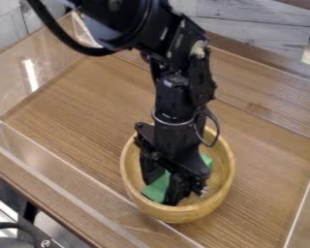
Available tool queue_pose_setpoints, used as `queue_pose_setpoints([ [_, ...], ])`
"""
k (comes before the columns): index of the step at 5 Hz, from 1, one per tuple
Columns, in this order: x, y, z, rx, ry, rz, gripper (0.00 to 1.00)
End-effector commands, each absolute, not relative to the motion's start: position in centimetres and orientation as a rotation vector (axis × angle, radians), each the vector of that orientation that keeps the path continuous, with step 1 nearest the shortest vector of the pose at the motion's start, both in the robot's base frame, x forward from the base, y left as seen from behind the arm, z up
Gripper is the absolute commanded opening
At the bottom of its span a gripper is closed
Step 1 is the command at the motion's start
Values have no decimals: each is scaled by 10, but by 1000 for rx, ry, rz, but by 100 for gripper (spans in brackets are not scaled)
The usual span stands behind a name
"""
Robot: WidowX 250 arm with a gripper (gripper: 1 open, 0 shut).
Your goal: Remove the green block from inside the brown bowl and put it on the table
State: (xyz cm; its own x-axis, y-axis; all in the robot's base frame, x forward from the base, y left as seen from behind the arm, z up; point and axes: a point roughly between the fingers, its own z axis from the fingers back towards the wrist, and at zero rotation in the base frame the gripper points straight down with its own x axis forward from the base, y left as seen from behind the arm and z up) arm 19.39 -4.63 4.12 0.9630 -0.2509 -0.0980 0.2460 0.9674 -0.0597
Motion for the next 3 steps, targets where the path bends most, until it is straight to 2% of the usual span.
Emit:
queue_pose_setpoints([
  [1, 201, -47, 57, -64, 70, -248, 0],
  [3, 199, -45, 69, -92, 99, -218, 0],
])
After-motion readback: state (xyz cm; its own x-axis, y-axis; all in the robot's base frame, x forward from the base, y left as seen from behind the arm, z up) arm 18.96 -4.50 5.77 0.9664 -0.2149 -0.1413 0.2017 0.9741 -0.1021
